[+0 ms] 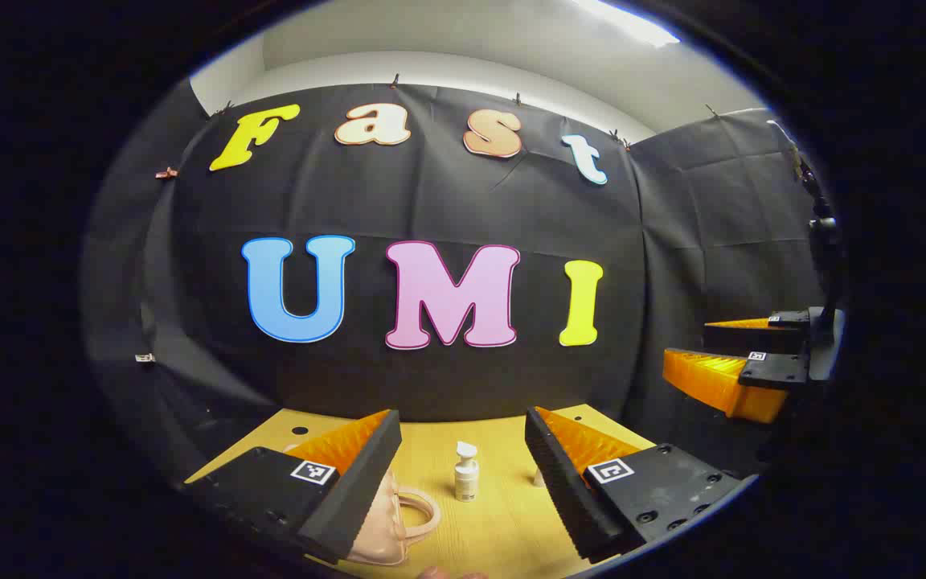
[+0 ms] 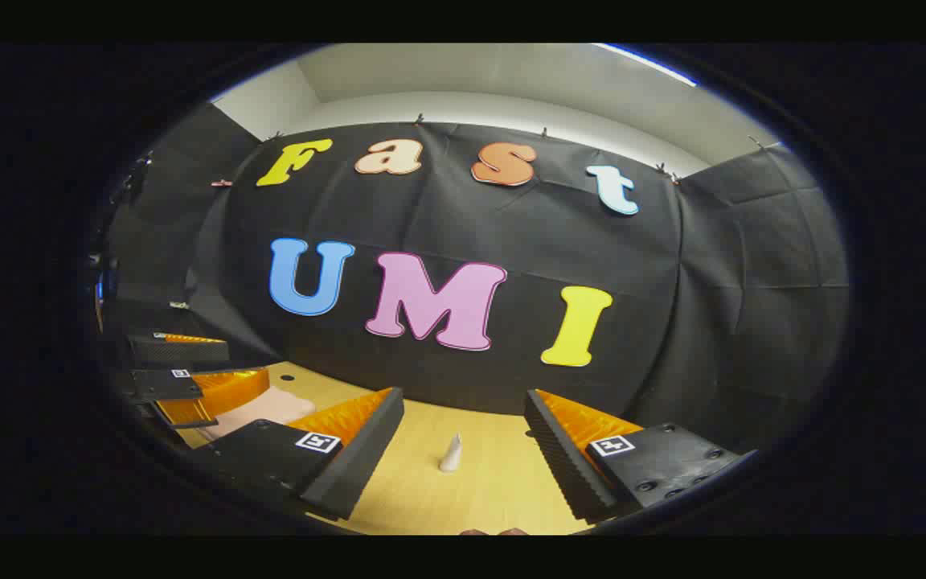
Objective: First open the suitcase, pack the skin care products into it, and then close the suitcase.
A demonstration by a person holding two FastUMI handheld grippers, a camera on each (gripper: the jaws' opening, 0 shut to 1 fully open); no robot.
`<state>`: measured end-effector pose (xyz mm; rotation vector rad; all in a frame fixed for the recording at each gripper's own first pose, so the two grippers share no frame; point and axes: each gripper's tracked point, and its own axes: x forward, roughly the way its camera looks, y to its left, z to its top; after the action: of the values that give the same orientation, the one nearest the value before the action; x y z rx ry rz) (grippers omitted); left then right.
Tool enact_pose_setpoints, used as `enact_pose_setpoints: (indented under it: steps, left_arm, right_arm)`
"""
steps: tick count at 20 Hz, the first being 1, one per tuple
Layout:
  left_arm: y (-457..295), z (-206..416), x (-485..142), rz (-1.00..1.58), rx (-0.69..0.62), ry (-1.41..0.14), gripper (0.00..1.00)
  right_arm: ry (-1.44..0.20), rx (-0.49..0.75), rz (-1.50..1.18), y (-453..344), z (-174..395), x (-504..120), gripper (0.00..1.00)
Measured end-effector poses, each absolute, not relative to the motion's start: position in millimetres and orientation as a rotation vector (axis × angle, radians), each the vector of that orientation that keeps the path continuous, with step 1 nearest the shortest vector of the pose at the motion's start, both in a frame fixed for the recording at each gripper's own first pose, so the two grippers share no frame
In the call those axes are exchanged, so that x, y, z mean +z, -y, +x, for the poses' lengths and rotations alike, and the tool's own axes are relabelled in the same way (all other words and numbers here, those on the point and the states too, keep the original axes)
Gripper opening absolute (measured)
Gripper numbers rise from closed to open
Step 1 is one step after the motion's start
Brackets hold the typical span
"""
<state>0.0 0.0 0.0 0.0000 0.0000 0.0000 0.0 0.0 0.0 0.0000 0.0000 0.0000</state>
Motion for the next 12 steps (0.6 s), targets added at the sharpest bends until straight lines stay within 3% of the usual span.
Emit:
enact_pose_setpoints:
  steps: [12]
  left_arm:
    - [-5, 0, -25, 0.006, -0.010, -0.060, 0.98]
  right_arm:
    - [0.012, -0.014, -0.002, -8, -1, 2, 0.96]
